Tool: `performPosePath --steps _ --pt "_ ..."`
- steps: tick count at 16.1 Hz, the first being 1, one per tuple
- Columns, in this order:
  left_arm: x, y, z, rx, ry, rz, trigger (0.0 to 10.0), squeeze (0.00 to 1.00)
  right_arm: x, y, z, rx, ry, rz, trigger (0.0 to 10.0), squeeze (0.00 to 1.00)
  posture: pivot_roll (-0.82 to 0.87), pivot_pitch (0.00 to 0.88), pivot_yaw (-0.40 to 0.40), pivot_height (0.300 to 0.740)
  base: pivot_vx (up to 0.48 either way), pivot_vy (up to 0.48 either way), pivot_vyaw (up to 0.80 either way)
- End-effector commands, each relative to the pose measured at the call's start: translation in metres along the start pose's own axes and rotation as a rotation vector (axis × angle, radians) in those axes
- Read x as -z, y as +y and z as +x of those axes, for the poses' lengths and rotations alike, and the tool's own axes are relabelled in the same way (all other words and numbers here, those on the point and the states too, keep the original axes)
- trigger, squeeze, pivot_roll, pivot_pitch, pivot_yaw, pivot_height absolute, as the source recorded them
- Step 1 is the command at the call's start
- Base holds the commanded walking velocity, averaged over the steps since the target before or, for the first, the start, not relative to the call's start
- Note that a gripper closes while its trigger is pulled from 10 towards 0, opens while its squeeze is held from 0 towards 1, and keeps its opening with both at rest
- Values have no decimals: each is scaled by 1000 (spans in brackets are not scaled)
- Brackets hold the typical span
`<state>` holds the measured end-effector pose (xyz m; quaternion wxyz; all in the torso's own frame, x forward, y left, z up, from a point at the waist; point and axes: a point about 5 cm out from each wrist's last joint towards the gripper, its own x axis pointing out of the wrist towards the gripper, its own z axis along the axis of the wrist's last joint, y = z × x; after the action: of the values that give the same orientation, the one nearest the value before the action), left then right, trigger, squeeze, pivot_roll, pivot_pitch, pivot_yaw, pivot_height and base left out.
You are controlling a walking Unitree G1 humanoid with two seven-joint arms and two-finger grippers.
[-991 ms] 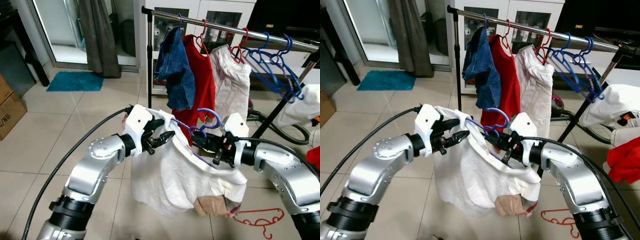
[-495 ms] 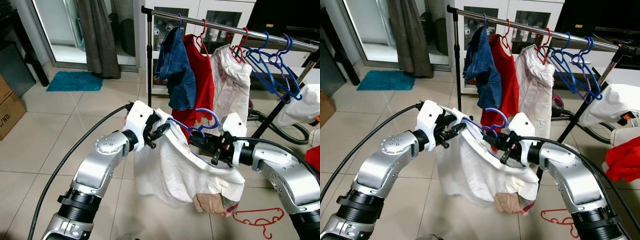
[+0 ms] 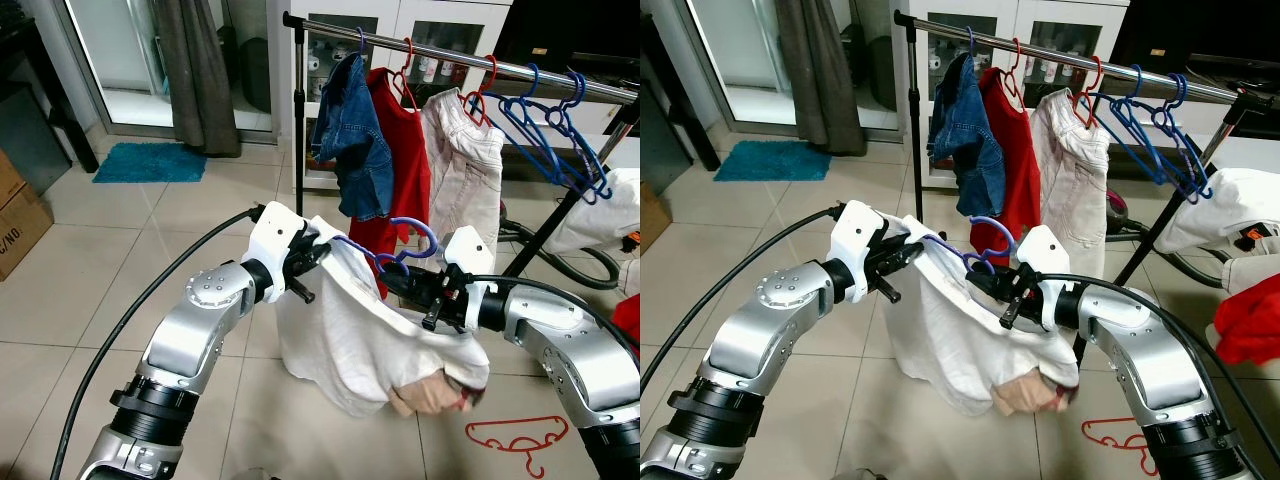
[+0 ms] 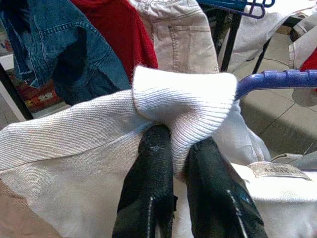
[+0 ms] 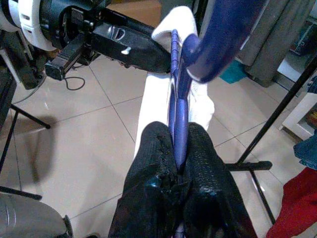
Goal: Hang hanger
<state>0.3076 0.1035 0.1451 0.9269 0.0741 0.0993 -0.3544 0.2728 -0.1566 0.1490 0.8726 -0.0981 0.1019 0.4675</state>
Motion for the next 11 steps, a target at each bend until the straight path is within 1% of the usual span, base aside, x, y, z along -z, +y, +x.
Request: performPosePath --steps 1,3,4,7,8,9,11 --pt "-6 3 0 -4 -5 16 0 0 -9 0 1 -18 -20 -41 10000 0 38 0 6 740 0 0 0" --pt "-13 7 -2 4 -7 37 0 0 -7 1 2 -28 8 -64 10000 0 37 0 5 740 0 0 0" --pt "-18 9 -4 14 3 69 0 0 -4 2 1 -37 36 -85 10000 0 37 0 5 740 0 0 0" --pt "-30 18 -10 29 46 130 0 0 1 3 -1 -58 87 -123 10000 0 38 0 4 740 0 0 0" --pt "-36 24 -14 35 78 169 0 0 2 8 -1 -95 92 -138 10000 0 40 0 2 740 0 0 0" --pt "-37 28 -15 39 101 181 0 0 1 12 0 -129 92 -150 10000 0 40 0 3 740 0 0 0" --pt "-36 28 -14 55 122 191 0 0 2 16 0 -161 114 -172 10000 0 36 0 5 740 0 0 0"
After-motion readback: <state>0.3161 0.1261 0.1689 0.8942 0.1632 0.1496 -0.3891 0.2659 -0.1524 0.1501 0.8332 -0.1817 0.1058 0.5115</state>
